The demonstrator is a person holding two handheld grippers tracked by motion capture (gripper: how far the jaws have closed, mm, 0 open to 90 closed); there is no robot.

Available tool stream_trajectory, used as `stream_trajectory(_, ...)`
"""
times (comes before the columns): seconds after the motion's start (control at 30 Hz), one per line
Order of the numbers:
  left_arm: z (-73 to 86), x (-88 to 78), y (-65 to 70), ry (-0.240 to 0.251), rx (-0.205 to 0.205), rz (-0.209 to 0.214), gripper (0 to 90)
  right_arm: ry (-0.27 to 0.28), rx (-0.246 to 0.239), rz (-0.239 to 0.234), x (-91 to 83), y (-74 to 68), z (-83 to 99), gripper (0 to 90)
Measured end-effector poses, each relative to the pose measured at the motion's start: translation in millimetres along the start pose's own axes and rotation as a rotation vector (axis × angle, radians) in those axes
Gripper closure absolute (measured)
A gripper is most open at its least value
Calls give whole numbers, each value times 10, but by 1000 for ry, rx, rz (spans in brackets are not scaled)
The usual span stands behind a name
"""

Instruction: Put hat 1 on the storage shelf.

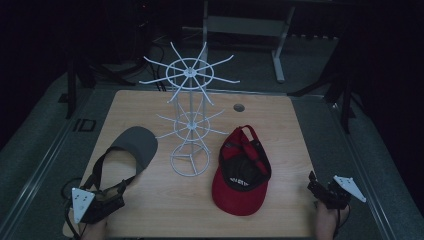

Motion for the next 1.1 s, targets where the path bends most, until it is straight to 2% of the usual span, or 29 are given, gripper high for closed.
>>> stream_trajectory(0.13,-6,-1,10,3,0,3,19,-6,-7,-2,1,-9,2,134)
stream_trajectory(0.5,-14,0,16,8,-3,9,19,-54,-35,-51,-2,-60,-4,132)
stream_trajectory(0.6,-18,0,25,12,-6,14,19,-71,-19,-114,-45,-99,-60,131)
stream_trajectory(0.63,-21,-1,30,14,-11,19,19,-78,-26,-149,-88,-143,-129,127)
stream_trajectory(0.67,-23,-3,36,14,-14,22,19,-80,-34,-159,-104,-162,-160,127)
stream_trajectory(0.7,-31,-10,53,19,-29,49,19,-83,-49,-168,-135,-192,-213,122)
stream_trajectory(0.77,-35,-11,62,20,-38,59,19,-77,-63,-184,-156,-217,-257,114)
stream_trajectory(0.83,-39,-15,81,9,-39,74,19,-70,-95,-186,-198,-267,-343,111)
stream_trajectory(0.97,-45,-11,119,15,-49,112,19,-78,-120,-227,-251,-382,-502,111)
stream_trajectory(1.03,-44,-10,134,9,-36,116,19,-106,-107,-304,-271,-476,-605,113)
stream_trajectory(1.07,-44,-7,141,6,-33,116,19,-106,-107,-304,-271,-476,-605,113)
stream_trajectory(1.1,-42,-5,142,-2,-28,116,19,-106,-139,-323,-282,-557,-664,113)
Point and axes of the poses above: each handheld gripper's, and its own axes: x roughly forward along the jaws, z roughly out of its underside, y roughly to its right, the point moved 3 cm from there along x, roughly forward along the jaws, and after that the axes turned 2 degrees about -y, right-handed, at the moved point
